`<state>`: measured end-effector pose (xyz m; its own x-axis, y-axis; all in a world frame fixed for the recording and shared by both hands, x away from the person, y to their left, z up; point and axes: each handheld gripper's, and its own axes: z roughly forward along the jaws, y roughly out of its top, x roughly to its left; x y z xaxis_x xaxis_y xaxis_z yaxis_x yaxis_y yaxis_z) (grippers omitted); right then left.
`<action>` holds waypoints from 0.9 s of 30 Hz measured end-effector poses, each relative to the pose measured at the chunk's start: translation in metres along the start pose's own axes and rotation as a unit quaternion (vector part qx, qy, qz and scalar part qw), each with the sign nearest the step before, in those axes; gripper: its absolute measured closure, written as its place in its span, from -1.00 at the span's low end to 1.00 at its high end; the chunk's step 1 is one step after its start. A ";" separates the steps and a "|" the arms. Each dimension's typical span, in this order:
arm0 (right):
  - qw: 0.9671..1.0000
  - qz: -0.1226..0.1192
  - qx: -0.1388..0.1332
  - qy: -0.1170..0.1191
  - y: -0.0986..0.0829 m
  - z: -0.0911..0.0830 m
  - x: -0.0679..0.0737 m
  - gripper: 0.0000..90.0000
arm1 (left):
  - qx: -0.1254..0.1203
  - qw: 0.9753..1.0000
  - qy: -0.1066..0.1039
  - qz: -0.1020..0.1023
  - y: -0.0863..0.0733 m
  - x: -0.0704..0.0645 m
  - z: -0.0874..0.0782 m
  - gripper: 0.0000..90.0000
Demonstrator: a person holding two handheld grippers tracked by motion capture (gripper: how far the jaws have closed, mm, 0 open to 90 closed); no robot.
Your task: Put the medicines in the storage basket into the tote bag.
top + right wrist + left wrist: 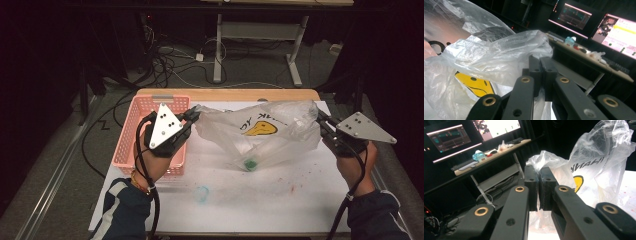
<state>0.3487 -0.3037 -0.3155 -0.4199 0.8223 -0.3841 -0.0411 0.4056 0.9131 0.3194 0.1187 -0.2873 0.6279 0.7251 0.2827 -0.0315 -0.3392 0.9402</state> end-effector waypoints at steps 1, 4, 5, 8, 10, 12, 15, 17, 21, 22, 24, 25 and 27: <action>1.000 -0.003 -0.003 -0.001 0.002 -0.001 0.000 1.00 | -0.003 1.000 0.001 0.000 0.002 0.001 -0.001 0.87; 1.000 -0.003 -0.010 -0.002 0.010 -0.003 -0.002 1.00 | -0.013 1.000 0.005 0.000 0.007 0.003 -0.005 0.87; 1.000 -0.001 -0.011 -0.002 0.012 -0.004 -0.003 1.00 | -0.017 1.000 0.009 0.001 0.009 0.005 -0.007 0.87; 1.000 0.002 -0.019 -0.005 0.019 -0.007 -0.006 1.00 | -0.027 1.000 0.015 -0.002 0.015 0.008 -0.011 0.87; 1.000 0.000 -0.022 -0.007 0.024 -0.008 -0.007 1.00 | -0.030 0.999 0.022 0.001 0.018 0.008 -0.009 0.87; 1.000 0.003 -0.025 -0.007 0.028 -0.007 -0.007 1.00 | -0.029 0.999 0.024 0.000 0.020 0.009 -0.002 0.87; 0.999 0.008 -0.031 -0.012 0.034 -0.001 -0.008 1.00 | -0.036 0.999 0.027 -0.004 0.022 0.008 0.013 0.87; 0.999 0.013 -0.034 -0.018 0.036 0.004 -0.008 1.00 | -0.041 0.998 0.038 0.000 0.023 0.006 0.024 0.87; 0.999 0.019 -0.032 -0.029 0.039 0.017 -0.011 1.00 | -0.054 0.997 0.048 -0.010 0.024 0.006 0.050 0.87; 0.999 0.021 -0.030 -0.034 0.039 0.020 -0.012 1.00 | -0.057 0.997 0.049 -0.014 0.024 0.007 0.055 0.87; 0.998 0.030 -0.030 -0.040 0.039 0.027 -0.018 1.00 | -0.061 0.996 0.053 -0.024 0.026 0.010 0.066 0.87; 0.998 0.036 -0.025 -0.044 0.039 0.030 -0.020 1.00 | -0.060 0.996 0.056 -0.026 0.027 0.012 0.071 0.87; 0.998 0.041 -0.018 -0.054 0.039 0.036 -0.026 1.00 | -0.058 0.996 0.064 -0.027 0.029 0.014 0.080 0.87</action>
<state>0.3909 -0.2948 -0.2745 -0.3225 0.8914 -0.3185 -0.0442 0.3219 0.9457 0.3897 0.0712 -0.2709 0.5264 0.8136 0.2471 -0.0946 -0.2328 0.9679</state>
